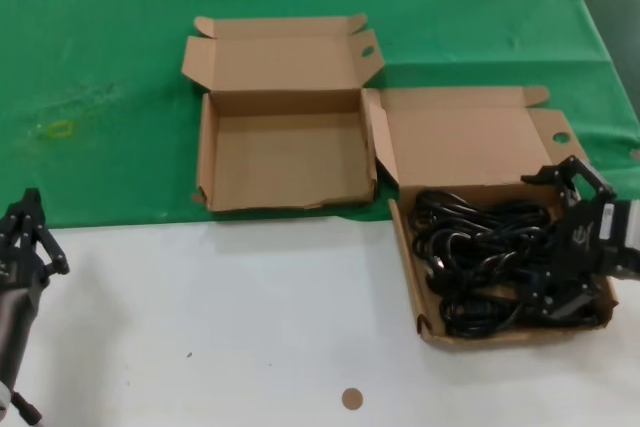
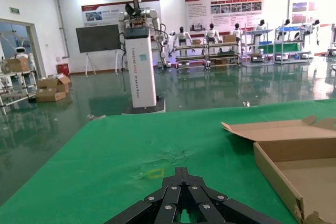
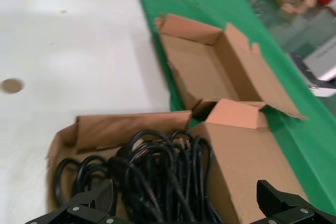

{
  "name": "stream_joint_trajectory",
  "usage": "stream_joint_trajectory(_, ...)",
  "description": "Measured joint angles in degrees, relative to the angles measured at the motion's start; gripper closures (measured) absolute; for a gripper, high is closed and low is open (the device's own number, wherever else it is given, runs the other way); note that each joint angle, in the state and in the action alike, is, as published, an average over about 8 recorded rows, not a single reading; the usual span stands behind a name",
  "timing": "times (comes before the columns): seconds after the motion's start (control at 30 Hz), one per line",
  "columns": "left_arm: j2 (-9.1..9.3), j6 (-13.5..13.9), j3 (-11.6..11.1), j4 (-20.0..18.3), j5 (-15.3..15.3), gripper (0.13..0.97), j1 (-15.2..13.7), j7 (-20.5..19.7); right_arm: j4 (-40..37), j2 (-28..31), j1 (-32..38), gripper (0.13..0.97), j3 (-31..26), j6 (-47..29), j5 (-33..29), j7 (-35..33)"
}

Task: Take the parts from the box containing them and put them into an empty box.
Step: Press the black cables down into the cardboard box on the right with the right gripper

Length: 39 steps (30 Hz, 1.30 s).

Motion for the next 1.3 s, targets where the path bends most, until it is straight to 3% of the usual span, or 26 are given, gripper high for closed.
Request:
stream_joint_trajectory(0.43, 0.00, 0.0, 0.0, 0.0, 0.0, 0.953, 0.0, 0.0, -8.8, -0.9, 10.5, 0.134, -2.3, -16.5, -1.9, -8.3)
stream_joint_trajectory(0.8, 0.00, 0.0, 0.0, 0.0, 0.0, 0.953, 0.0, 0.0, -15.7, -5.2, 18.7, 0.167, -5.4, -21.1, -7.7, -11.0)
stream_joint_trajectory(1.1, 0.00, 0.0, 0.0, 0.0, 0.0, 0.953, 0.0, 0.0, -20.4, -8.0, 23.0, 0.278, -7.2, -22.8, -11.4, -12.5)
stream_joint_trajectory(1.3, 0.00, 0.0, 0.0, 0.0, 0.0, 0.953, 0.0, 0.0, -22.0, -9.2, 24.2, 0.415, -7.8, -23.5, -12.5, -13.0)
